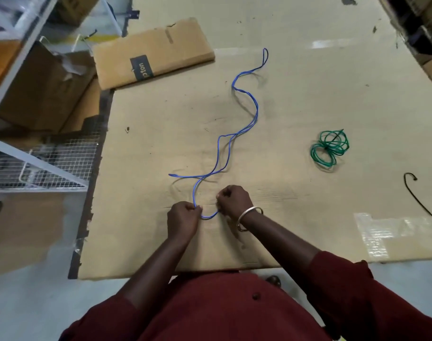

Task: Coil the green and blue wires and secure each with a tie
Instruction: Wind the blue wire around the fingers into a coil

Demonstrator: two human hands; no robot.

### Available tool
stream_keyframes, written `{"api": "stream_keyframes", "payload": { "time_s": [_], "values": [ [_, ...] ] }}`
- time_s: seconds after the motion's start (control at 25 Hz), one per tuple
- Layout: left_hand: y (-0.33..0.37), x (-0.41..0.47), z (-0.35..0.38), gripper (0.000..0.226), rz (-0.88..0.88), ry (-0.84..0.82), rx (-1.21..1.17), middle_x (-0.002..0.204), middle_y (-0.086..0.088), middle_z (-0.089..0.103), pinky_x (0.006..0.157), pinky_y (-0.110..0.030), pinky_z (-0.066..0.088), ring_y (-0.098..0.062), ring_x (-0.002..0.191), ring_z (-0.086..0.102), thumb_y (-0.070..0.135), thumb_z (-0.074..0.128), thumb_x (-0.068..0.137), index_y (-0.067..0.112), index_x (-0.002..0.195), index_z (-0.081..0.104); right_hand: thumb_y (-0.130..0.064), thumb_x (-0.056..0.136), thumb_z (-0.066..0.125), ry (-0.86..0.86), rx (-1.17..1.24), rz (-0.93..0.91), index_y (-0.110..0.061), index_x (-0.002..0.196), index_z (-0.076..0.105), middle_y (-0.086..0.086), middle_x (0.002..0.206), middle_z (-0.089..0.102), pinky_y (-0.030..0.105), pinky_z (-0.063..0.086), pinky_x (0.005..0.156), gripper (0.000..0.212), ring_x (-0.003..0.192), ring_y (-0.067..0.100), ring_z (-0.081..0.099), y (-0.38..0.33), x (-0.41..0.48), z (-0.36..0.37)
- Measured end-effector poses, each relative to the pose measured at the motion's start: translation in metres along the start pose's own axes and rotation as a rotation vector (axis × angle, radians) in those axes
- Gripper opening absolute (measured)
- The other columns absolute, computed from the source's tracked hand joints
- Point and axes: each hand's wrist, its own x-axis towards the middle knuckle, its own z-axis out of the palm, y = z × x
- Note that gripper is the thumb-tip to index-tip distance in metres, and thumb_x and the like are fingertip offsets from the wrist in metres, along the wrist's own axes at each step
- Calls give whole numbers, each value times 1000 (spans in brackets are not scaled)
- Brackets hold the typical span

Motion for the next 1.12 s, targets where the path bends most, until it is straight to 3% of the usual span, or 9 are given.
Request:
{"api": "stream_keyframes", "payload": {
  "time_s": [0.12, 0.28, 0.4, 0.48, 0.6, 0.8, 0.96, 1.04, 1.12],
  "values": [
    [13, -8, -7, 13, 85, 3, -89, 70, 3, 73, 75, -38, 57, -22, 73, 74, 20, 68, 94, 15, 83, 72, -21, 87, 67, 30, 77, -35, -17, 90, 68, 9, 80, 77, 51, 62, 78, 5, 64, 23, 70, 5, -4, -7],
    [53, -39, -33, 25, 241, -73, -211, 64, 8, 62, 62, -30, 51, -6, 54, 58, 18, 52, 106, 23, 98, 75, -11, 86, 68, 352, -15, -354, -16, 120, 57, 1, 119, 63, 33, 53, 78, 36, 89, 21, 66, 2, -23, -27],
    [86, -65, -56, 24, 377, -174, -166, 77, 23, 73, 74, -19, 47, 9, 79, 66, 29, 57, 105, 27, 99, 80, -6, 84, 68, 441, -128, -617, -14, 140, 50, 1, 139, 54, 26, 47, 93, 59, 115, 20, 54, -8, -33, -47],
    [107, -81, -71, 26, 415, -312, -210, 81, 23, 76, 77, -11, 44, 13, 84, 66, 29, 59, 104, 23, 91, 81, -13, 90, 68, 359, -160, -661, -14, 139, 57, 1, 135, 62, 30, 47, 104, 50, 123, 19, 54, -10, -37, -55],
    [130, -94, -91, 30, 442, -482, -303, 53, 15, 49, 53, -12, 33, 1, 50, 42, 22, 54, 105, 17, 93, 81, -24, 98, 64, 312, -69, -575, -16, 127, 64, -3, 117, 71, 36, 49, 99, 30, 113, 13, 62, -3, -46, -58],
    [149, -91, -113, 33, 394, -556, -499, 63, 1, 49, 48, -23, 21, -8, 47, 30, 29, 51, 106, 15, 106, 81, -30, 98, 63, 318, 47, -491, -25, 103, 66, -11, 103, 70, 37, 55, 86, 8, 102, 10, 63, 8, -62, -63],
    [154, -82, -113, 55, 310, -679, -775, 67, -4, 45, 48, -26, 12, -10, 49, 14, 38, 36, 108, 0, 114, 75, -28, 96, 67, 266, 32, -428, -24, 109, 68, -12, 108, 69, 29, 51, 87, 13, 107, 7, 61, 17, -88, -60],
    [154, -77, -106, 50, 284, -699, -863, 70, -1, 54, 46, -23, 18, -7, 49, 23, 32, 35, 109, -1, 120, 71, -34, 96, 66, 203, -126, -533, -28, 112, 69, -15, 108, 71, 32, 47, 95, 18, 108, 6, 62, 21, -108, -57],
    [153, -68, -97, 49, 240, -742, -957, 94, -6, 74, 58, -20, 47, -9, 66, 61, 30, 33, 110, -4, 132, 61, -46, 94, 64, 94, -270, -547, -32, 106, 70, -20, 100, 73, 38, 38, 108, 19, 107, 3, 63, 20, -125, -59]
  ]
}}
